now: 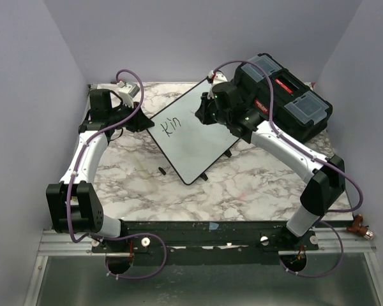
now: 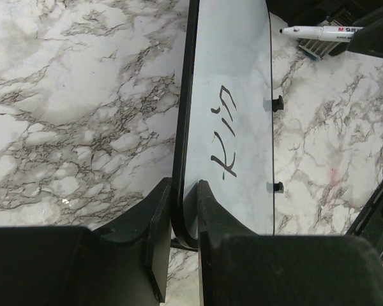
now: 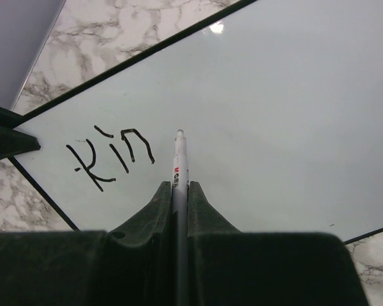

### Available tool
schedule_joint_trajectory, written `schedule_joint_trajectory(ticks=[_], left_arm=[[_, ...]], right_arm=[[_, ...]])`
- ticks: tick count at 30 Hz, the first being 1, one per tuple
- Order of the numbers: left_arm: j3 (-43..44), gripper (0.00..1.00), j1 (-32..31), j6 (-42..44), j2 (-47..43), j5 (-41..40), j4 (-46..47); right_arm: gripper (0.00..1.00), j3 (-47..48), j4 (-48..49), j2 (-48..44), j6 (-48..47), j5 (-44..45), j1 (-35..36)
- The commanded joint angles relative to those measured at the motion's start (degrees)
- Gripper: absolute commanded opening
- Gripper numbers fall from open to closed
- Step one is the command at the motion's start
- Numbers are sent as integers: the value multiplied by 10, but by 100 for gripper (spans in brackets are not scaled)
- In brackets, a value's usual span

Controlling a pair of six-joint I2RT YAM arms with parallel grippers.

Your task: Write a sentence on the whiteboard

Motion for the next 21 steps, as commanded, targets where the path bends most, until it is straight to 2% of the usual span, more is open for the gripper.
schedule_joint_trajectory(ticks=[1, 21], left_arm=[[13, 0, 2, 48, -5, 0, 23], [-2, 0, 2, 44, -14, 10, 34]], right_arm=[[1, 33, 4, 21, -18, -24, -1], [1, 81, -9, 77, -4, -47, -3]])
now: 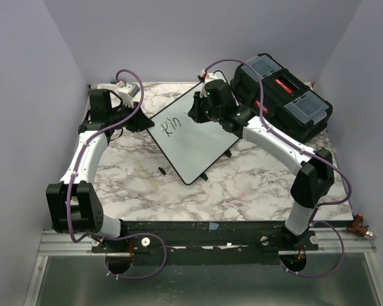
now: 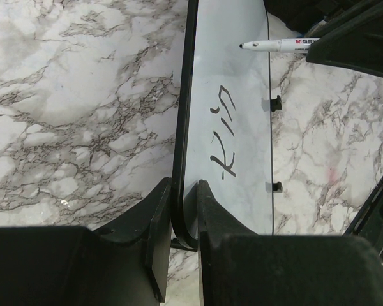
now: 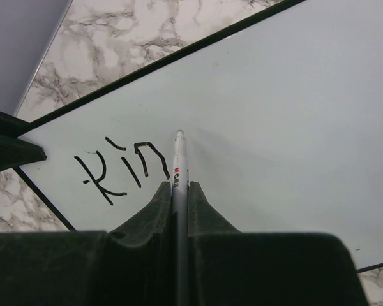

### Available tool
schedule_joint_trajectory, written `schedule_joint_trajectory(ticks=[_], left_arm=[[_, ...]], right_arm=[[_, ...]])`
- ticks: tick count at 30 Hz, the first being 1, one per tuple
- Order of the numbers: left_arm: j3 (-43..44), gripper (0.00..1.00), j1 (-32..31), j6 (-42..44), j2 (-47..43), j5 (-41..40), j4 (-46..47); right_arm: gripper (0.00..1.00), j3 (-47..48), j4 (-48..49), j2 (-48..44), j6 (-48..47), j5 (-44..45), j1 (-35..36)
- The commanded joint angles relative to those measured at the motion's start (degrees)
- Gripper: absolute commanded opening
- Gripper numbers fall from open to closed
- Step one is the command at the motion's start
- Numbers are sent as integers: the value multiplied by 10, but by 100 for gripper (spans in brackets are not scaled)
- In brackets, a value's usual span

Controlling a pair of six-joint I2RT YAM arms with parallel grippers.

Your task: Write a sentence on the whiteboard

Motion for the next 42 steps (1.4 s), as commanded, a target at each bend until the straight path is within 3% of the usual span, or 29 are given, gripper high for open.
schedule_joint_trajectory(ticks=[1, 25, 42], left_arm=[[-2, 0, 2, 43, -14, 0, 33], [-2, 0, 2, 42, -15, 3, 38], [-2, 0, 1, 42, -18, 3, 38]], right_arm=[[1, 32, -8, 20, 1, -12, -2], [1, -2, -3, 32, 23, -82, -1], [1, -33, -13, 8, 19, -38, -2]])
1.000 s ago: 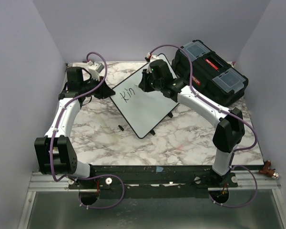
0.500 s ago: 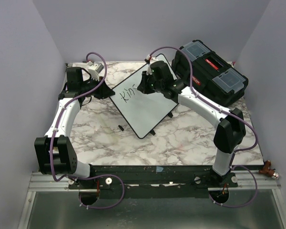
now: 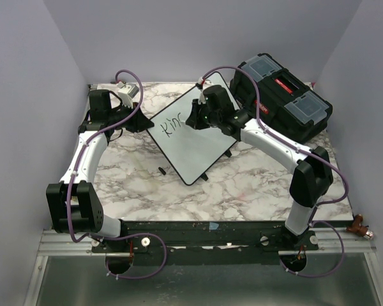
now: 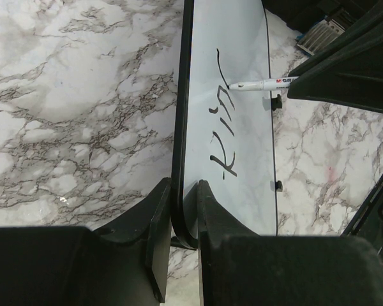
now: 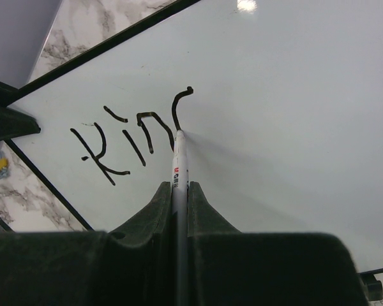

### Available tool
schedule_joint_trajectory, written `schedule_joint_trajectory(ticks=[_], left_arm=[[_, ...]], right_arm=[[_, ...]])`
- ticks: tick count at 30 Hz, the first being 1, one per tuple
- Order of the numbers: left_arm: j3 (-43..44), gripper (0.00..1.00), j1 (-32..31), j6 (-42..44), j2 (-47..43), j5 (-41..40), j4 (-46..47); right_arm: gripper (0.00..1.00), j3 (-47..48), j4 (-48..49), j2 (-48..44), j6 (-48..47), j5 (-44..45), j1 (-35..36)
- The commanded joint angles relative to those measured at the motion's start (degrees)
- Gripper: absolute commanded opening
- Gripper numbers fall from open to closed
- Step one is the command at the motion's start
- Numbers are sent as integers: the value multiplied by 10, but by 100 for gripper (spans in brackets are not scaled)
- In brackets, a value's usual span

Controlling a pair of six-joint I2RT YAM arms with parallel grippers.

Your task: Write a sentence on the whiteboard

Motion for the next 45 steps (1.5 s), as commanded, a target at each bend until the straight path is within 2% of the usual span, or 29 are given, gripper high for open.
schedule_joint_trajectory(ticks=[1, 11, 38, 45], left_arm=[[2, 0, 0, 45, -18, 0, 38], [3, 0, 1, 47, -22, -2, 36], [3, 0, 1, 48, -26, 2, 36], [3, 0, 1, 47, -24, 2, 36]], right_arm=[[1, 1, -26, -2, -6, 21, -1], [1, 51, -48, 20, -6, 58, -1], [1, 165, -73, 86, 4, 71, -1], [1, 137, -65, 76, 6, 58, -1]])
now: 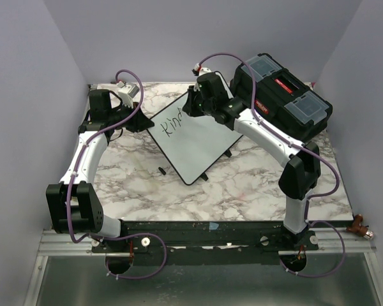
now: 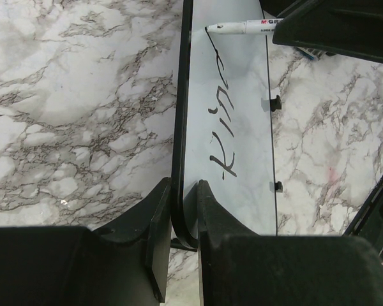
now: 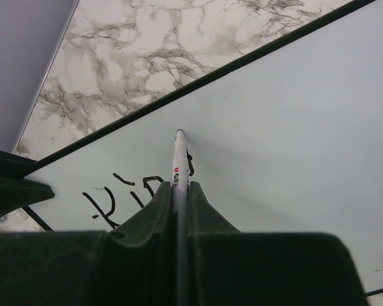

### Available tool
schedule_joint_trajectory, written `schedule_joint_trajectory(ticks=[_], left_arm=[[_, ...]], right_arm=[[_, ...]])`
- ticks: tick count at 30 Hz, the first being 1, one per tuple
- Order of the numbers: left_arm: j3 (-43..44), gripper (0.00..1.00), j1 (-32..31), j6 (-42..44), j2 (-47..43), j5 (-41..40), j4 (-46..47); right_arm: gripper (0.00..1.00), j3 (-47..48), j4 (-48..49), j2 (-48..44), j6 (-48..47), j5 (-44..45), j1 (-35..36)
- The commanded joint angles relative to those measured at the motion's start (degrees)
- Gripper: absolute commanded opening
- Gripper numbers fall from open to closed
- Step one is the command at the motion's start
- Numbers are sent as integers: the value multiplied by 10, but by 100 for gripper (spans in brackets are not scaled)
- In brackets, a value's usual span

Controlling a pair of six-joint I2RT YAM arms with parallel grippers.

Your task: Write a sentence on the whiteboard

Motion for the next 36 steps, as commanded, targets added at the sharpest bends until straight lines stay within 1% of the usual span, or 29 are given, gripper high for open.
schedule_joint_trajectory(ticks=[1, 7, 15, 16, 18, 32, 36], left_arm=[[4, 0, 1, 45, -22, 1, 33], [5, 0, 1, 45, -21, 2, 32], [3, 0, 1, 46, -22, 1, 31], [3, 0, 1, 46, -22, 0, 30], [3, 0, 0, 46, -22, 1, 30], [3, 0, 1, 46, -22, 1, 30], [3, 0, 0, 46, -22, 0, 30]], right_arm=[[1, -25, -2, -2, 4, -7, -1], [1, -72, 16, -27, 4, -30, -1], [1, -98, 21, -49, 5, -32, 0], [1, -102, 22, -51, 6, -47, 0], [1, -110, 24, -57, 7, -51, -1], [1, -166, 31, -88, 6, -39, -1], [0, -167, 27, -95, 1, -13, -1]])
